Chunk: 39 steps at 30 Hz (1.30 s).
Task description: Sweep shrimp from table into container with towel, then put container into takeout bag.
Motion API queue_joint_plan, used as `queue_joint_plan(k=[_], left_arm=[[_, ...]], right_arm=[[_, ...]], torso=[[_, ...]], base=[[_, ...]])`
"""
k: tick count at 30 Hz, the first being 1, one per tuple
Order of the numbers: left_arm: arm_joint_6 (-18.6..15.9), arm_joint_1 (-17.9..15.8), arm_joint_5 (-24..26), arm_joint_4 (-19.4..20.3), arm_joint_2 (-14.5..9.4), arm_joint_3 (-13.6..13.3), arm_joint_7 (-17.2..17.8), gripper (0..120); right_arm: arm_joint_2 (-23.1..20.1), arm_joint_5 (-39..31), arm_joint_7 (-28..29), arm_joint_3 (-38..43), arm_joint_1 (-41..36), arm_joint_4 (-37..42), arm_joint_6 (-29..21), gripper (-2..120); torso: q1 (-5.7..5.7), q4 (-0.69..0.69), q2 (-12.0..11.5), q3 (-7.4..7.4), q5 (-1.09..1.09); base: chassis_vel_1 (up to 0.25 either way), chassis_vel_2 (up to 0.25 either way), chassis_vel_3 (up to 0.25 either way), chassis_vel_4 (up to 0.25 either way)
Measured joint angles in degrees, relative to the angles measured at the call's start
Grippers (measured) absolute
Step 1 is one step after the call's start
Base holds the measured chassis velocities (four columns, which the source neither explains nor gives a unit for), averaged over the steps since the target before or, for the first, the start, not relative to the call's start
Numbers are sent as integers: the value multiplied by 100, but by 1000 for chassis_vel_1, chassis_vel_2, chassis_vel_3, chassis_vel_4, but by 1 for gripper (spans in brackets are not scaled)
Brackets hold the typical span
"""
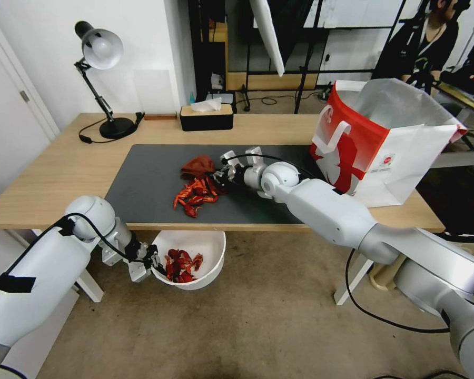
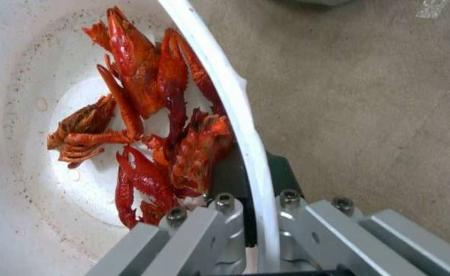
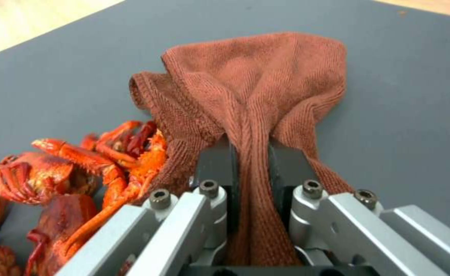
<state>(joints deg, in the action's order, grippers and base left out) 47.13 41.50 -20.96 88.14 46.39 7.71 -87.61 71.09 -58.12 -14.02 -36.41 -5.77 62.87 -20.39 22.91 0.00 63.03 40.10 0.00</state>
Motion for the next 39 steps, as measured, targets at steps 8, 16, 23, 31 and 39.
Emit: queue_joint_plan(k=[8, 16, 23, 31, 39], left_arm=[[0, -27, 35, -57, -62, 22, 0, 0], [0, -121, 46, -133, -70, 23, 0, 0], [0, -184, 51, -204, -108, 19, 0, 0], [0, -96, 103, -97, -174, 21, 0, 0], [0, -34, 108, -35, -185, 28, 0, 0]], right_arm=[[-111, -103, 79, -149, -6, 366, -61, 10], [-232, -186, 133, -262, -28, 688, -83, 10], [-312, -239, 180, -310, -43, 883, -88, 10], [-421, -341, 246, -358, -86, 1184, -100, 10], [-491, -414, 290, -434, -88, 1383, -135, 10]], torso=[[0, 1, 0, 0, 0], [0, 0, 0, 0, 0], [0, 0, -1, 0, 0], [0, 0, 0, 0, 0], [1, 0, 0, 0, 0]], base=[[0, 0, 0, 0], [0, 0, 0, 0], [0, 0, 0, 0], [0, 0, 0, 0], [0, 0, 0, 0]])
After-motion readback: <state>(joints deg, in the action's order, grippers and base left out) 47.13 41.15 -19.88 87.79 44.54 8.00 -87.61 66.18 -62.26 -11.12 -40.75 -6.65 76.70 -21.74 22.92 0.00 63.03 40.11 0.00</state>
